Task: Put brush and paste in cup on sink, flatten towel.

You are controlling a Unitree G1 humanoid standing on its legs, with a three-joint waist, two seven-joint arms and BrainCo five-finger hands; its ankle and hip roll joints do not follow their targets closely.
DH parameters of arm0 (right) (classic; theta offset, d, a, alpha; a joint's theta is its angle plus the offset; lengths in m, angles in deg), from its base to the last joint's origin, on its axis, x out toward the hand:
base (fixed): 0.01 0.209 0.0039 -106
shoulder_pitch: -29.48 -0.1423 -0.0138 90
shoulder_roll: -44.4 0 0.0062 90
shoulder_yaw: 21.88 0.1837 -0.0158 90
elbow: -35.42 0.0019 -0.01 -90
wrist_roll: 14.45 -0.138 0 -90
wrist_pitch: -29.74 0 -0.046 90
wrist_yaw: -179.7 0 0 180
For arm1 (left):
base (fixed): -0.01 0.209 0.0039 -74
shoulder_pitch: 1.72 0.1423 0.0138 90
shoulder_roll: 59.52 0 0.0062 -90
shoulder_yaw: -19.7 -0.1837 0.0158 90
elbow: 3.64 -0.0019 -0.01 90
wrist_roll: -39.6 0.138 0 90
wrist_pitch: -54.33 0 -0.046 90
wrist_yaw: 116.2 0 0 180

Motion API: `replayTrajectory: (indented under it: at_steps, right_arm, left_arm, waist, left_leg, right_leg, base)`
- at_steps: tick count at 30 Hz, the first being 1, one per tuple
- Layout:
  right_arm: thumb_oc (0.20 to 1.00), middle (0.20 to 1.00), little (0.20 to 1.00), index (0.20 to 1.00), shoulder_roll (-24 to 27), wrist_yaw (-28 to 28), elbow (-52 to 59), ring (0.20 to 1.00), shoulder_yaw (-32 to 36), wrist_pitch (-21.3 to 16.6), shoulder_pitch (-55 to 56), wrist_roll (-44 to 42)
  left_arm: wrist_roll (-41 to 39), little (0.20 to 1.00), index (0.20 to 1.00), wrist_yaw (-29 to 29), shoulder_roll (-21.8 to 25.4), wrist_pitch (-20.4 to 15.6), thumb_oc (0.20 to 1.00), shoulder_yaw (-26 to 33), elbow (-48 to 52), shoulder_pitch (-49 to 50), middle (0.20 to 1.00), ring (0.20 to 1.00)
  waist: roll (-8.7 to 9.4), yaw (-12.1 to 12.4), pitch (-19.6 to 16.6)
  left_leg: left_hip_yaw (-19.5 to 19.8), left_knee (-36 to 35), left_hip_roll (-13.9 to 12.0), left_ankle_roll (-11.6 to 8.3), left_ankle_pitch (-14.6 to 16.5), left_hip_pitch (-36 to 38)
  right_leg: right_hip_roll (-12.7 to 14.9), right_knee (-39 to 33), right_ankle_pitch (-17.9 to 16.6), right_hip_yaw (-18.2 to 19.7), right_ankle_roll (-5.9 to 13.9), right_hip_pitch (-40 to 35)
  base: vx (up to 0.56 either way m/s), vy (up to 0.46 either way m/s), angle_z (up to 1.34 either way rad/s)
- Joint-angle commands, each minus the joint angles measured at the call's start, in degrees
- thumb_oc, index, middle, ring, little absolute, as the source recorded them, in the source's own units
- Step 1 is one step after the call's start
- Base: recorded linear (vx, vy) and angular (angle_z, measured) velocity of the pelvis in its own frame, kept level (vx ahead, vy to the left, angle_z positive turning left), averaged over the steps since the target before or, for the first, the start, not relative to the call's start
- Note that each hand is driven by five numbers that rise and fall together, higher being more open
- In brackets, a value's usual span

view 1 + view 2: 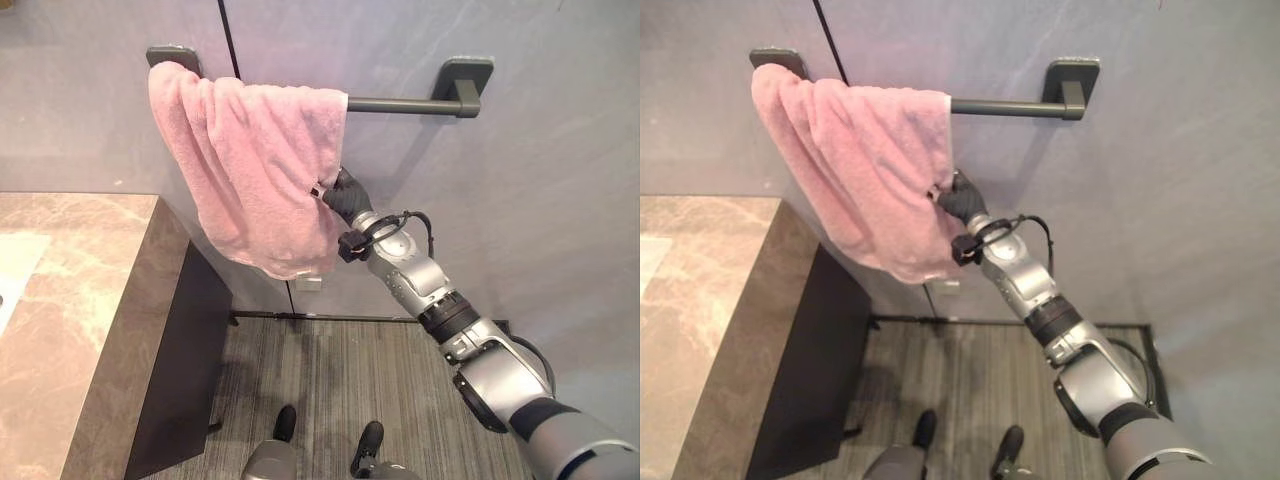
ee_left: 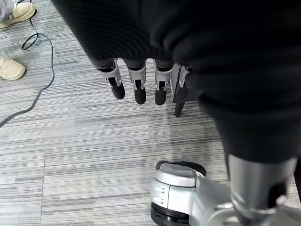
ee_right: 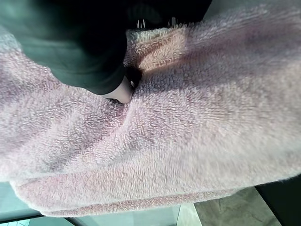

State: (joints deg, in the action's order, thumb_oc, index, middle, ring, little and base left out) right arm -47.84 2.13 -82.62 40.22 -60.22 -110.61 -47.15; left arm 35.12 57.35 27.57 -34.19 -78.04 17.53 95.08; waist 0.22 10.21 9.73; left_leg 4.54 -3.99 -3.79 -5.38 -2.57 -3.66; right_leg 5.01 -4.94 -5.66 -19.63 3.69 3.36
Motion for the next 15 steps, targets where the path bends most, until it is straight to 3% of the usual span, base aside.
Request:
replayTrajectory:
  at_steps: [1, 7, 15]
  right_arm:
    - [0.2, 0.2, 0.2, 0.2, -0.12, 0.36, -1.97, 0.2, 2.46, -3.37, -4.64, 1.12]
    - [0.2, 0.2, 0.2, 0.2, 6.61, 0.65, -1.23, 0.2, 4.57, -2.64, -3.49, 0.76]
    - [0.2, 0.2, 0.2, 0.2, 11.08, 0.99, 0.23, 0.2, 7.59, -2.24, 0.04, 0.49]
  left_arm:
    - [1.03, 1.0, 1.0, -1.12, 2.06, 0.59, 1.0, -2.39, -4.7, -0.8, 1.0, 1.0]
    - [1.01, 1.0, 1.0, -0.32, 2.04, 0.43, 1.0, -2.14, -4.45, -0.15, 1.0, 1.0]
    - [1.19, 1.0, 1.0, 0.84, 1.38, 0.48, 1.0, -1.91, -4.22, 0.58, 1.0, 1.0]
  waist:
    - [2.94, -0.1, -0.86]
    - [2.14, -1.71, -1.49]
    - [0.91, -4.58, -2.03]
  left_leg:
    - [-1.68, 4.63, -0.18, -0.23, 7.2, -1.0]
    - [-2.97, 4.52, -0.27, -0.35, 7.47, -0.01]
    - [-4.62, 4.25, -0.38, -0.35, 7.81, 1.3]
  right_leg:
    - [6.95, 4.23, 8.92, 1.1, 5.85, -1.91]
    - [6.88, 3.9, 8.89, 1.93, 5.91, -2.21]
    - [6.76, 3.38, 8.81, 2.96, 5.88, -2.6]
  base:
    - [0.0, 0.0, 0.0]
    - [0.0, -0.002, -0.04]
    - [0.0, 0.0, -0.11]
